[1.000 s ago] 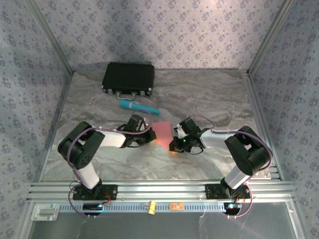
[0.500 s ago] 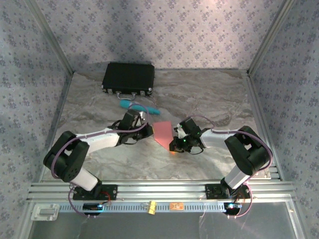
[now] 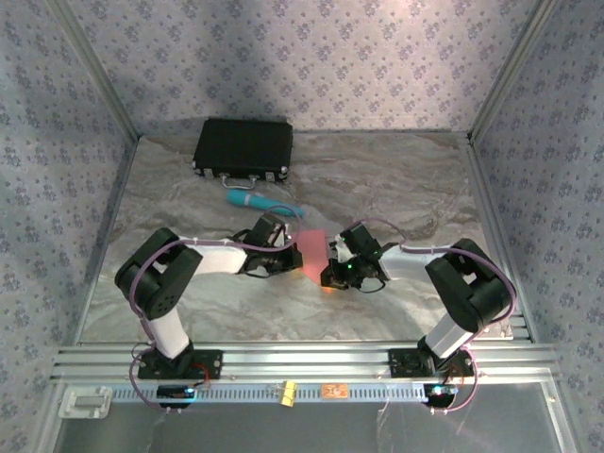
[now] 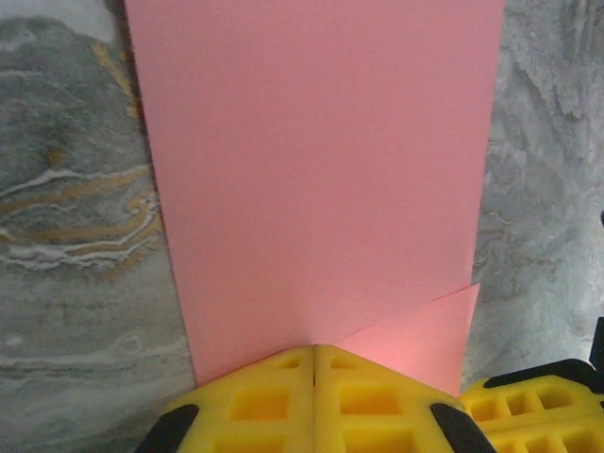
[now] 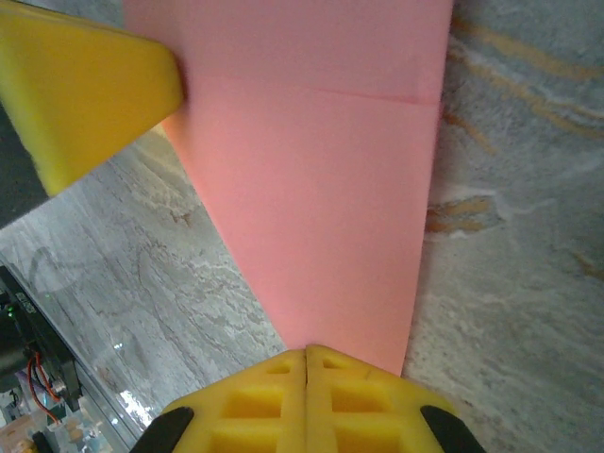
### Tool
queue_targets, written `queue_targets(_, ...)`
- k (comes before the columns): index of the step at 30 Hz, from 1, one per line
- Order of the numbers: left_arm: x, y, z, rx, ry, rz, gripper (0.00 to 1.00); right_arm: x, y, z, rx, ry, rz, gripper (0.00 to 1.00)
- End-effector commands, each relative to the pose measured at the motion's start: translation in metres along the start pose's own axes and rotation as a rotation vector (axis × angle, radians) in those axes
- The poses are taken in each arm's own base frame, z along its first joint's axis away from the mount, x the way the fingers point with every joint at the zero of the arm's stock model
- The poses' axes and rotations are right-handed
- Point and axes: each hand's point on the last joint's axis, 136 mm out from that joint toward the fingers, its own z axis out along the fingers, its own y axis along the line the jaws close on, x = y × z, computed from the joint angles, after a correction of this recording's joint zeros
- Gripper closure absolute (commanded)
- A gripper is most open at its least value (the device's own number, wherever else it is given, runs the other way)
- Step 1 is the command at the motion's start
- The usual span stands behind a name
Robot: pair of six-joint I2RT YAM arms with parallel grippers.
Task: Fold a paper plane with a square sheet of paper (pick it up from the middle)
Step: Third fold the triangle at the center of the table.
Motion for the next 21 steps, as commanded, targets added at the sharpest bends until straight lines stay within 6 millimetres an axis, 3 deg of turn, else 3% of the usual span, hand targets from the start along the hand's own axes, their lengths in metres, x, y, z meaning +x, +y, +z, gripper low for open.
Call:
queue_targets(1,0.011,0.017,0.007,-0.068,0.047,0.005,0.96,0.012,-0.015,-0.003,0.055,0.031,0.030,1.00)
queue_targets(5,0.017,0.025,0.006,-0.094,0.059,0.007,0.97,-0.007,0.019,-0.008,-0.025,0.008,-0.032,1.00)
queue_targets(8,0.017,0.026,0.005,-0.094,0.057,0.005,0.97,-0.016,0.036,-0.001,-0.051,0.004,-0.072,1.00)
queue_targets(11,0.016,0.024,0.005,-0.088,0.055,0.005,0.97,-0.020,0.038,0.014,-0.036,0.027,-0.077,1.00)
queue_targets(15,0.016,0.023,0.006,-0.085,0.054,0.005,0.97,-0.024,0.026,0.031,0.014,0.044,-0.060,1.00)
queue_targets(21,0.016,0.027,0.007,-0.099,0.055,0.002,0.97,-0.013,0.016,0.025,0.028,0.048,-0.047,1.00)
